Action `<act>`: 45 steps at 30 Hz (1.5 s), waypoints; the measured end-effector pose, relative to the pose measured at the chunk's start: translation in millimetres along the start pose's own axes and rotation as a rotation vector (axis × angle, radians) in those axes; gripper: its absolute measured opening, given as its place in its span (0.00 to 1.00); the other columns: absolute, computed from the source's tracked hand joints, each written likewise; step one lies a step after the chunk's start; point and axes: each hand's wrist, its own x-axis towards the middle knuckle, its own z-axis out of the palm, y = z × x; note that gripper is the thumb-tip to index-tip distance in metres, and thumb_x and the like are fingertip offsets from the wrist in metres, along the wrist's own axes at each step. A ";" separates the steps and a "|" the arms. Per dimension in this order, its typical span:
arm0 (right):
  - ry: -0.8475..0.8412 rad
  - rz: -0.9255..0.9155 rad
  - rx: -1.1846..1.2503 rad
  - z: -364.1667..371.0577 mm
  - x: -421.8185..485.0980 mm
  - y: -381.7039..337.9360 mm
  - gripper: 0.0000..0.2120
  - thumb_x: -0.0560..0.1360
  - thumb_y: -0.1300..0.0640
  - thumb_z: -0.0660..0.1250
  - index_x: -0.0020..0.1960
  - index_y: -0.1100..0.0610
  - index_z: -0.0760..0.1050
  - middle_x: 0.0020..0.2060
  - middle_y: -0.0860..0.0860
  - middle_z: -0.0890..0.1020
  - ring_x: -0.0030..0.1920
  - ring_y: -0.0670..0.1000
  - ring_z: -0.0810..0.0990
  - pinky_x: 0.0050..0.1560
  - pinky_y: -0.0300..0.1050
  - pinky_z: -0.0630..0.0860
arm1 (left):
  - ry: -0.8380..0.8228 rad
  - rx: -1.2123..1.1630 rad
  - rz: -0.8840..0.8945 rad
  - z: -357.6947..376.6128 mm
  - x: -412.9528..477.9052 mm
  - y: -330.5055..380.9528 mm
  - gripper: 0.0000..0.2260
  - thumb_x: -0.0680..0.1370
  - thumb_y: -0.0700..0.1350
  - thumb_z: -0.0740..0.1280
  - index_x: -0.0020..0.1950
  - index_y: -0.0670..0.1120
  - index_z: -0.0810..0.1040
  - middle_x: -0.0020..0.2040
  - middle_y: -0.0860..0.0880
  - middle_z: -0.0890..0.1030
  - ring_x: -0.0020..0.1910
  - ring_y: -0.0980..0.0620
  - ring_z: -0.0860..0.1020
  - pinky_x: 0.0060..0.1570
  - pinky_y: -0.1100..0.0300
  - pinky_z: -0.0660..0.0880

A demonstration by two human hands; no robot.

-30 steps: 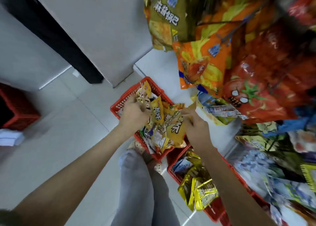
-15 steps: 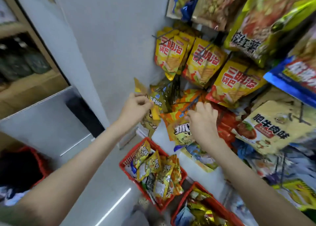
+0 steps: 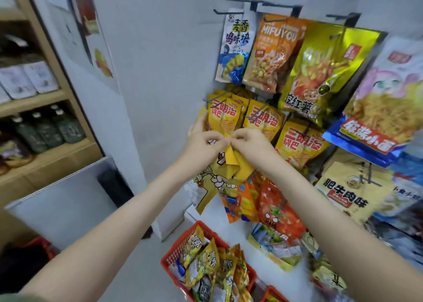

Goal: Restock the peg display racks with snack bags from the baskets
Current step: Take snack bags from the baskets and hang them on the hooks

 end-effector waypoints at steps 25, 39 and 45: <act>-0.001 -0.617 -0.713 -29.1 3.2 7.0 0.04 0.79 0.58 0.63 0.48 0.56 0.76 0.43 0.48 0.79 0.47 0.50 0.75 0.52 0.40 0.58 | -0.258 0.518 0.188 -44.4 42.9 20.3 0.07 0.81 0.44 0.63 0.52 0.45 0.80 0.45 0.50 0.78 0.49 0.50 0.76 0.43 0.59 0.66; 0.371 -0.527 -0.820 -32.7 34.7 -6.8 0.03 0.76 0.62 0.66 0.43 0.58 0.76 0.37 0.50 0.78 0.40 0.55 0.74 0.45 0.45 0.57 | -0.438 0.279 0.244 -50.1 82.6 42.0 0.12 0.81 0.48 0.62 0.37 0.50 0.73 0.33 0.55 0.73 0.37 0.57 0.72 0.40 0.59 0.69; 0.504 -0.545 -0.858 -35.0 53.1 -10.4 0.06 0.72 0.58 0.65 0.40 0.60 0.78 0.39 0.54 0.75 0.44 0.52 0.65 0.44 0.48 0.57 | -0.338 0.674 0.426 -50.2 95.5 42.4 0.09 0.77 0.53 0.67 0.51 0.49 0.76 0.35 0.55 0.71 0.40 0.52 0.74 0.35 0.57 0.66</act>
